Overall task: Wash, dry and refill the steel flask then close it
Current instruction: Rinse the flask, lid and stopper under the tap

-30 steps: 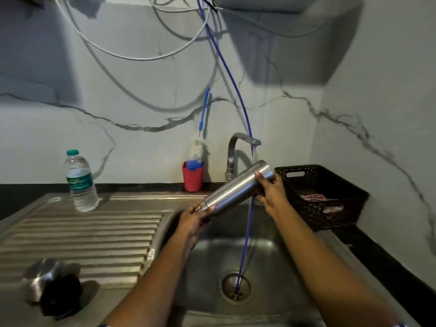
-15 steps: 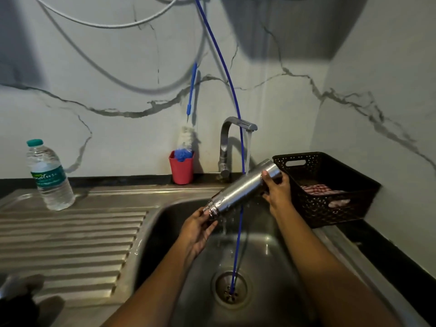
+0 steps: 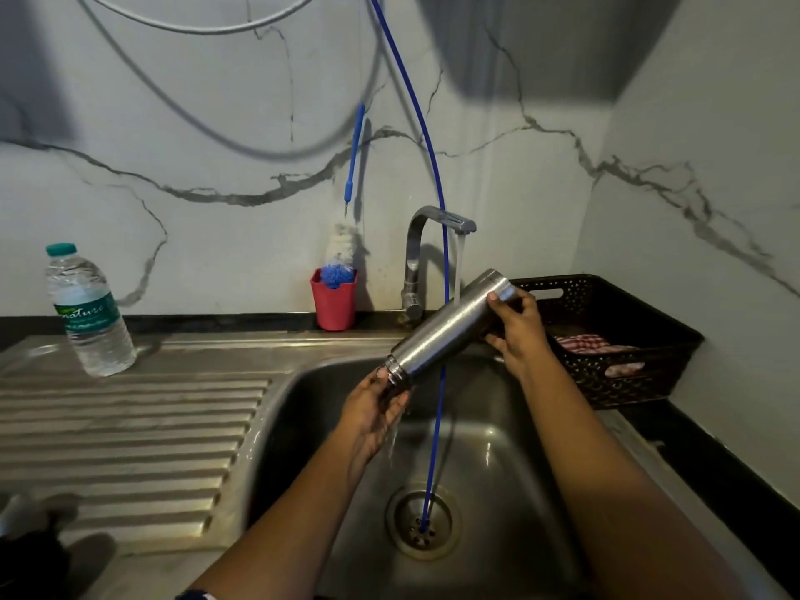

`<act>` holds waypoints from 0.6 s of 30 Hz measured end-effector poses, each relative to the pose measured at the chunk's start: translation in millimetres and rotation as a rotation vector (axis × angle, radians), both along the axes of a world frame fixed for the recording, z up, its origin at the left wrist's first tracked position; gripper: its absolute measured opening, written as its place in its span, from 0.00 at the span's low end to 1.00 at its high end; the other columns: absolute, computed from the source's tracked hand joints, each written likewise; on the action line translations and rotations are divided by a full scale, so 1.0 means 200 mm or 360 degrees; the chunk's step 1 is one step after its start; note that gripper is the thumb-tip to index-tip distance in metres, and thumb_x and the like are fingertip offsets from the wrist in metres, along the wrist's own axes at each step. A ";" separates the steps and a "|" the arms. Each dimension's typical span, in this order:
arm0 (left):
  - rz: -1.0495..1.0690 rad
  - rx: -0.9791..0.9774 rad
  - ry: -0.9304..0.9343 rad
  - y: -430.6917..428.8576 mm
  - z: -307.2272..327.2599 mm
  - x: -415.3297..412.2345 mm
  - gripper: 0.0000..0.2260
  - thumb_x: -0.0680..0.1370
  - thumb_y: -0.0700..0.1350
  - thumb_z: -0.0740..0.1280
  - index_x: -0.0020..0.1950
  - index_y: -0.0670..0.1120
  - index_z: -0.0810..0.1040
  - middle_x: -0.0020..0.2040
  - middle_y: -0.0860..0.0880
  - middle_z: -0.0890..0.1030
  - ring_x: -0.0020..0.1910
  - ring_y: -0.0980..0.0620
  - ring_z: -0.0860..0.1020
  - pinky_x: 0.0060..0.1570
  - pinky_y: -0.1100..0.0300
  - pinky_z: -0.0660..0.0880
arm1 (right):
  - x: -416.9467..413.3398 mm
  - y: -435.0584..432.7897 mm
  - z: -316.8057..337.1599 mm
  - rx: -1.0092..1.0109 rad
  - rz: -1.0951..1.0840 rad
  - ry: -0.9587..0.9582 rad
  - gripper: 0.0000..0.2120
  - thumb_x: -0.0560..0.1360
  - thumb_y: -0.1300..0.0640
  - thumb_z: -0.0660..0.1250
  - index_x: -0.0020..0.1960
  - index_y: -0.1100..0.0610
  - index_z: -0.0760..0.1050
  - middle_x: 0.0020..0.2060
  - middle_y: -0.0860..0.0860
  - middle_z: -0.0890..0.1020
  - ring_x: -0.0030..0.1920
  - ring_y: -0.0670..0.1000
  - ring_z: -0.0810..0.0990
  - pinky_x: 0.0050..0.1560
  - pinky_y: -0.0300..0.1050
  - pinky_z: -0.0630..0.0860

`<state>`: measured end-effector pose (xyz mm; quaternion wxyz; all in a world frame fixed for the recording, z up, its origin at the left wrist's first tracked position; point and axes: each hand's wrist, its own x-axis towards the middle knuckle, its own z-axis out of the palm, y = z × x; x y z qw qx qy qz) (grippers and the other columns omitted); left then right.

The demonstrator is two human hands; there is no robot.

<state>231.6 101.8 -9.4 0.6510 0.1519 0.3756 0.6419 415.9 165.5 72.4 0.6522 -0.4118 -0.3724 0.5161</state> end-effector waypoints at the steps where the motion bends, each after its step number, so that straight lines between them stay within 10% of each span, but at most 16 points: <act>1: 0.0036 -0.0044 0.0015 0.00 0.00 -0.02 0.10 0.81 0.42 0.62 0.60 0.40 0.74 0.49 0.38 0.79 0.45 0.43 0.79 0.38 0.57 0.80 | 0.00 0.00 -0.01 -0.0024 0.0051 -0.0005 0.22 0.75 0.64 0.66 0.67 0.56 0.65 0.59 0.55 0.73 0.57 0.56 0.73 0.53 0.56 0.75; 8: 0.0105 -0.0322 0.0122 -0.03 -0.01 -0.12 0.13 0.80 0.52 0.62 0.47 0.41 0.73 0.45 0.39 0.77 0.42 0.44 0.77 0.33 0.54 0.80 | -0.07 -0.01 -0.06 -0.0010 0.0345 0.0005 0.19 0.73 0.66 0.67 0.59 0.54 0.66 0.57 0.56 0.73 0.57 0.59 0.74 0.57 0.63 0.75; 18: 0.0175 -0.0010 -0.0002 -0.04 0.02 -0.18 0.10 0.81 0.39 0.60 0.62 0.42 0.72 0.58 0.39 0.74 0.47 0.45 0.76 0.46 0.49 0.75 | -0.12 -0.02 -0.08 -0.0043 0.0166 -0.0179 0.20 0.73 0.58 0.69 0.63 0.55 0.69 0.61 0.56 0.73 0.58 0.58 0.75 0.41 0.51 0.79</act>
